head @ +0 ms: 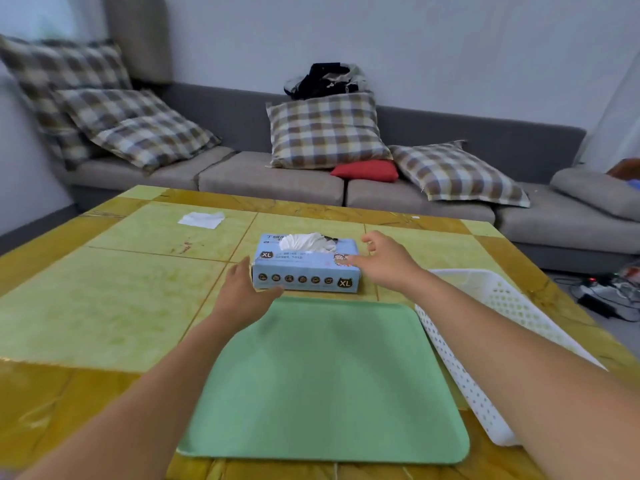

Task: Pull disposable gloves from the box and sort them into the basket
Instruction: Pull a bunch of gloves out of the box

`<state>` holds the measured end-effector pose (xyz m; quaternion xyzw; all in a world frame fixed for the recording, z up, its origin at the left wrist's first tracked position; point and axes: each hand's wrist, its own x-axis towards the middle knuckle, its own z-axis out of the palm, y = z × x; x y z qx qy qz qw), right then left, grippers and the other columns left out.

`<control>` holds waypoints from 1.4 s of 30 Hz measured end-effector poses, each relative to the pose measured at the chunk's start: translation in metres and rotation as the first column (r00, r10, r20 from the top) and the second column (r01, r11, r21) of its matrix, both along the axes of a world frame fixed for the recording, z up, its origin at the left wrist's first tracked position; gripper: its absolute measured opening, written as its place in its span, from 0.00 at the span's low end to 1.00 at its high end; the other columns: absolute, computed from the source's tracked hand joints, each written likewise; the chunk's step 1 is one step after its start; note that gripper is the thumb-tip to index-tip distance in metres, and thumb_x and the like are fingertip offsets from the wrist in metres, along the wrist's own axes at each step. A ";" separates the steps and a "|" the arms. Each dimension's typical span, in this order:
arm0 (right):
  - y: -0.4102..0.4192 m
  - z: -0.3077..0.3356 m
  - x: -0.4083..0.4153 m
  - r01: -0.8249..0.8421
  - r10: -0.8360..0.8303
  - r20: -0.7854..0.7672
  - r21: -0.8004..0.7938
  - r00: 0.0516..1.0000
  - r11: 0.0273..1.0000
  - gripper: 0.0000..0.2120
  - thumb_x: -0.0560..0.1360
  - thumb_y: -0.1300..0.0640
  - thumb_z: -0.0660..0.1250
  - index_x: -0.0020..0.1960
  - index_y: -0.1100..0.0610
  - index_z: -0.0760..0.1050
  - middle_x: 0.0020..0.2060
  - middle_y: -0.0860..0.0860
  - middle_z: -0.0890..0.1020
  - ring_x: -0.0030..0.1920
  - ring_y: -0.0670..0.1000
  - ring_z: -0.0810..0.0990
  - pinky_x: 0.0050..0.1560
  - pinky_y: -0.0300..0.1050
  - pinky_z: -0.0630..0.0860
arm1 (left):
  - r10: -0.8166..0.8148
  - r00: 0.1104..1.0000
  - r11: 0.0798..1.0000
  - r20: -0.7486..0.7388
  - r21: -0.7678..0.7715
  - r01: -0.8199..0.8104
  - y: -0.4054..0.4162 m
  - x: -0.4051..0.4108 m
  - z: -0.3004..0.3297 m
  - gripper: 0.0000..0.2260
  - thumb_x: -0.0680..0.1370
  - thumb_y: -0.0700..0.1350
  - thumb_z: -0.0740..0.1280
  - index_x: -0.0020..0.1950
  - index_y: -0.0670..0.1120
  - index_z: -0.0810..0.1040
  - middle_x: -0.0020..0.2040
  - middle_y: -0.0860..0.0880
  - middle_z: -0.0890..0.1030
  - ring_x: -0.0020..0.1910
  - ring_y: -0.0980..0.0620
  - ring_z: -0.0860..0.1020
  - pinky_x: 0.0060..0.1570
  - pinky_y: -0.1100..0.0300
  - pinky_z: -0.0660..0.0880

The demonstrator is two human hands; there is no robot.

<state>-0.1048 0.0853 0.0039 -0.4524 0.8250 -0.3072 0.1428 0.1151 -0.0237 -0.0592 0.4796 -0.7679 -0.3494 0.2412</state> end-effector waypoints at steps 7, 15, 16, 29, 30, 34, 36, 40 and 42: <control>-0.060 -0.058 -0.022 0.025 -0.046 0.226 0.095 0.973 0.995 0.31 0.78 0.44 0.67 0.75 0.55 0.62 0.67 0.51 0.73 0.59 0.53 0.74 0.54 0.47 0.71 | -0.029 0.983 0.969 -0.180 0.238 0.072 -0.041 -0.023 -0.022 0.39 0.77 0.53 0.72 0.81 0.51 0.54 0.72 0.51 0.72 0.64 0.49 0.75 0.60 0.54 0.72; -0.085 -0.035 -0.021 0.142 -0.100 -0.324 0.110 0.941 0.984 0.33 0.72 0.25 0.59 0.30 0.55 0.66 0.43 0.54 0.76 0.47 0.58 0.79 0.35 0.46 0.66 | -0.122 0.984 0.989 0.133 -0.070 0.132 -0.035 -0.035 -0.036 0.34 0.75 0.62 0.70 0.78 0.58 0.61 0.70 0.46 0.64 0.64 0.44 0.73 0.64 0.50 0.74; -0.094 -0.032 -0.014 0.112 -0.075 -0.327 0.096 0.942 0.989 0.33 0.72 0.25 0.62 0.29 0.56 0.66 0.38 0.53 0.76 0.43 0.58 0.80 0.34 0.45 0.67 | -0.143 0.969 0.975 0.204 -0.141 0.173 -0.031 -0.039 -0.037 0.34 0.77 0.62 0.68 0.79 0.58 0.58 0.75 0.45 0.59 0.68 0.42 0.69 0.67 0.48 0.72; -0.129 -0.046 0.008 -0.196 0.163 -0.557 0.001 0.814 0.981 0.23 0.74 0.55 0.73 0.28 0.54 0.62 0.29 0.52 0.69 0.33 0.57 0.69 0.28 0.46 0.55 | -0.268 0.909 0.895 0.319 -0.266 0.357 -0.040 -0.049 -0.047 0.31 0.79 0.55 0.66 0.79 0.55 0.57 0.80 0.54 0.55 0.67 0.41 0.71 0.61 0.46 0.75; -0.126 -0.050 0.005 -0.223 0.152 -0.530 -0.073 0.834 0.972 0.22 0.74 0.56 0.72 0.28 0.54 0.64 0.29 0.52 0.71 0.34 0.57 0.70 0.29 0.46 0.57 | -0.262 0.913 0.900 0.313 -0.262 0.347 -0.041 -0.049 -0.047 0.30 0.80 0.55 0.66 0.79 0.55 0.58 0.80 0.54 0.56 0.67 0.41 0.71 0.60 0.46 0.75; -0.115 -0.055 0.001 -0.084 -0.011 -0.201 -0.457 0.979 0.885 0.05 0.72 0.60 0.76 0.41 0.62 0.85 0.38 0.56 0.85 0.41 0.58 0.80 0.42 0.50 0.74 | -0.244 0.914 0.905 0.324 -0.261 0.335 -0.040 -0.052 -0.045 0.30 0.80 0.55 0.65 0.79 0.56 0.57 0.80 0.54 0.55 0.67 0.43 0.71 0.61 0.48 0.75; -0.117 -0.051 -0.003 0.133 -0.111 0.074 -0.538 0.991 0.832 0.08 0.71 0.59 0.77 0.49 0.62 0.86 0.45 0.56 0.87 0.45 0.56 0.83 0.50 0.49 0.79 | -0.242 0.916 0.904 0.320 -0.268 0.332 -0.041 -0.052 -0.046 0.29 0.80 0.54 0.65 0.79 0.55 0.58 0.79 0.54 0.56 0.66 0.42 0.73 0.60 0.48 0.75; -0.121 -0.054 -0.016 0.394 -0.109 0.520 -0.477 0.847 0.786 0.06 0.71 0.61 0.77 0.49 0.58 0.85 0.45 0.53 0.87 0.47 0.55 0.86 0.52 0.55 0.83 | -0.254 0.907 0.898 0.337 -0.265 0.351 -0.045 -0.052 -0.049 0.29 0.80 0.54 0.65 0.79 0.56 0.57 0.81 0.55 0.54 0.68 0.43 0.72 0.62 0.47 0.75; -0.114 -0.057 -0.016 0.392 -0.092 0.512 -0.516 0.854 0.761 0.05 0.73 0.61 0.75 0.49 0.57 0.84 0.46 0.52 0.86 0.48 0.53 0.85 0.54 0.54 0.83 | -0.246 0.901 0.899 0.357 -0.264 0.350 -0.044 -0.054 -0.050 0.30 0.80 0.54 0.65 0.79 0.57 0.57 0.81 0.55 0.53 0.69 0.43 0.71 0.62 0.46 0.75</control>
